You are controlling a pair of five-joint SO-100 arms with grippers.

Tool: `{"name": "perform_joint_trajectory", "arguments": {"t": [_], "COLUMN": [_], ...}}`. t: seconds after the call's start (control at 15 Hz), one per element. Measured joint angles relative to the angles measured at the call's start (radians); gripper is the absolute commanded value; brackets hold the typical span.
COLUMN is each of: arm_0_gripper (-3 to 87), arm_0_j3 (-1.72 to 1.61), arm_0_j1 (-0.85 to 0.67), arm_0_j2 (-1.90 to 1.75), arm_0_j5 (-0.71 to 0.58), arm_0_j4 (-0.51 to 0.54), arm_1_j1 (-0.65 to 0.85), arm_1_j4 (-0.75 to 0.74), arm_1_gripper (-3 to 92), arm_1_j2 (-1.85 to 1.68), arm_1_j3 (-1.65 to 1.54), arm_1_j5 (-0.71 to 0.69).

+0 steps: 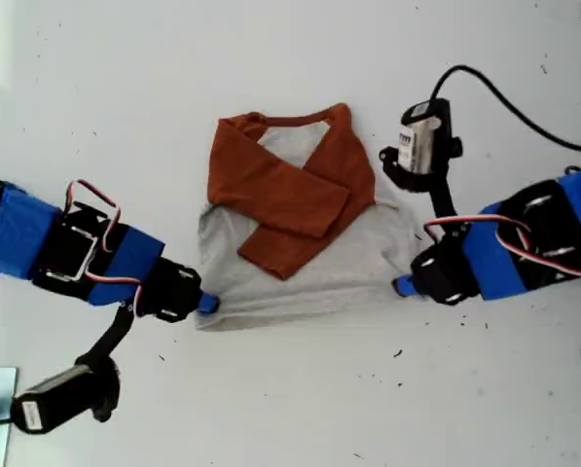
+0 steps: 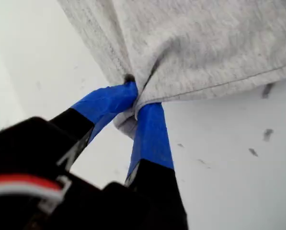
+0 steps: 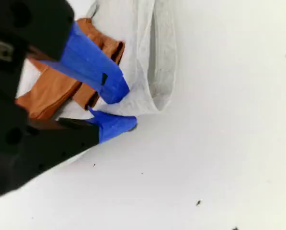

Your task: Fold t shirt

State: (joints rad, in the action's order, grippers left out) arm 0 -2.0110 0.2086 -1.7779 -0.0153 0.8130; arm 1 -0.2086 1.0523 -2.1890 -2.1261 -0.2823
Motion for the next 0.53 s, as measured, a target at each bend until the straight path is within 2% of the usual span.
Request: {"name": "perform_joint_trajectory", "arguments": {"t": [0.2, 0.33, 0.4, 0.47, 0.53], "arm_0_gripper": [-0.3, -0.3, 1.2, 21.4, 31.0], "arm_0_j3": [0.0, 0.0, -0.011, -0.049, -0.135], "arm_0_j1": [0.006, -0.112, -0.233, -0.38, -0.548], "arm_0_j2": [-0.133, -0.278, -0.344, -0.39, -0.422], "arm_0_j5": [-0.017, -0.092, -0.137, -0.186, -0.233], "arm_0_j4": [0.006, 0.077, 0.133, 0.179, 0.181], "arm_1_j1": [0.046, 0.198, 0.314, 0.457, 0.612], "arm_1_j4": [0.0, 0.028, 0.049, 0.055, 0.049], "arm_1_gripper": [3.0, 3.9, 29.6, 31.3, 31.3], "arm_1_j2": [0.038, 0.005, -0.04, -0.109, -0.172], "arm_1_j3": [0.101, 0.12, 0.12, 0.109, 0.057], "arm_1_j5": [-0.049, -0.14, -0.186, -0.204, -0.218]}}
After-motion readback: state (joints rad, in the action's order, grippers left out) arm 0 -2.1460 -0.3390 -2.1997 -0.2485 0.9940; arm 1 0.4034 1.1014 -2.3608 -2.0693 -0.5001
